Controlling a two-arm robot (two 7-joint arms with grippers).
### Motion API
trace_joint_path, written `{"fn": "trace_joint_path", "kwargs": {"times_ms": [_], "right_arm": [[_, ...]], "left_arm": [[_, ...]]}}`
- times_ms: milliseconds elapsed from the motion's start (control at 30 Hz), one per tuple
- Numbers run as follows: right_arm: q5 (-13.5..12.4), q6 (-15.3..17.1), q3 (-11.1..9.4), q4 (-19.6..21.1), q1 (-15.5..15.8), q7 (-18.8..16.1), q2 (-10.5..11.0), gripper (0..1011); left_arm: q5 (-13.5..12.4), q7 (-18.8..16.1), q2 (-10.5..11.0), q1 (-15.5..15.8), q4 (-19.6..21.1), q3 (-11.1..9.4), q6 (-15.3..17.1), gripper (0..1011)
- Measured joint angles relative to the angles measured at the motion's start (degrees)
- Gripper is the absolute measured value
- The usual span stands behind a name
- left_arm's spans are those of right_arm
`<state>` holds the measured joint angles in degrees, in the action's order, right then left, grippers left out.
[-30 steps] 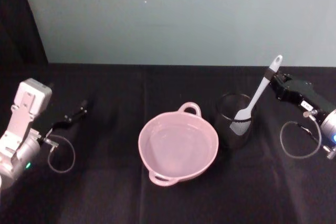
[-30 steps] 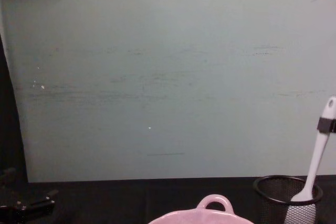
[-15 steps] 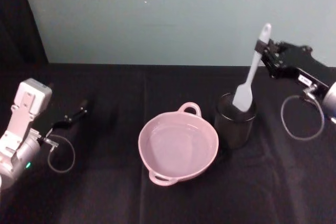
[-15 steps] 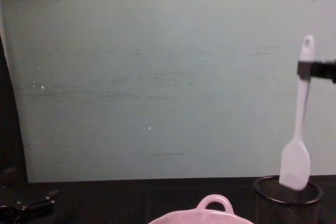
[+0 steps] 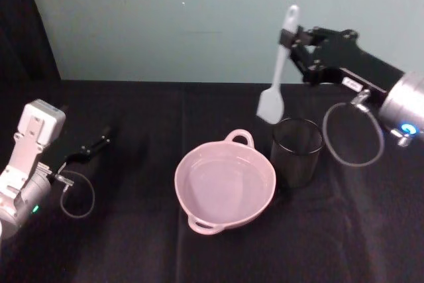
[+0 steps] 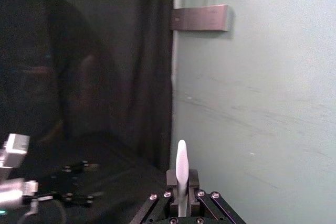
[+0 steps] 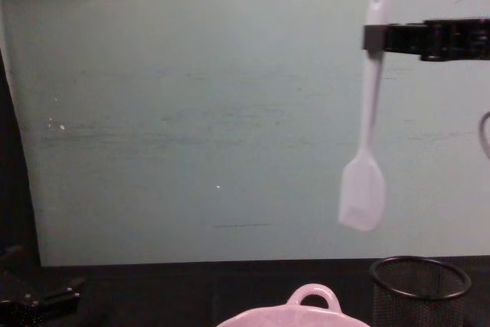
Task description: Use the one hand to pick up the spoon and stir the clear water in the bowl.
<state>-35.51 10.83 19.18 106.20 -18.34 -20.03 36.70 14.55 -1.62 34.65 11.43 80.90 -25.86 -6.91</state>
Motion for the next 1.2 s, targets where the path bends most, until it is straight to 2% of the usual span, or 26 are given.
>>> {"fn": "trace_joint_path", "kwargs": {"times_ms": [200,267,367,633,967,1200], "right_arm": [[0.6,0.4,2.9,-0.9,-1.5,-2.4,-1.8,110],[1.3,0.5,4.5,-1.8,-2.0,-3.4,-2.6,110],[1.5,0.2,5.5,-3.0,-2.2,-4.3,-3.2,110],[1.5,-0.8,8.1,-9.0,-3.1,-6.5,-5.6,110],[2.0,-3.1,9.8,-14.7,-3.2,-8.6,-7.5,110],[2.0,-3.2,9.8,-14.7,-3.2,-8.8,-7.5,110]], "left_arm": [[0.0,0.0,0.0,0.0,0.0,0.0,0.0,1005],[0.0,0.0,0.0,0.0,0.0,0.0,0.0,1005],[0.0,0.0,0.0,0.0,0.0,0.0,0.0,1005],[0.0,0.0,0.0,0.0,0.0,0.0,0.0,1005],[0.0,0.0,0.0,0.0,0.0,0.0,0.0,1005],[0.0,0.0,0.0,0.0,0.0,0.0,0.0,1005]]}}
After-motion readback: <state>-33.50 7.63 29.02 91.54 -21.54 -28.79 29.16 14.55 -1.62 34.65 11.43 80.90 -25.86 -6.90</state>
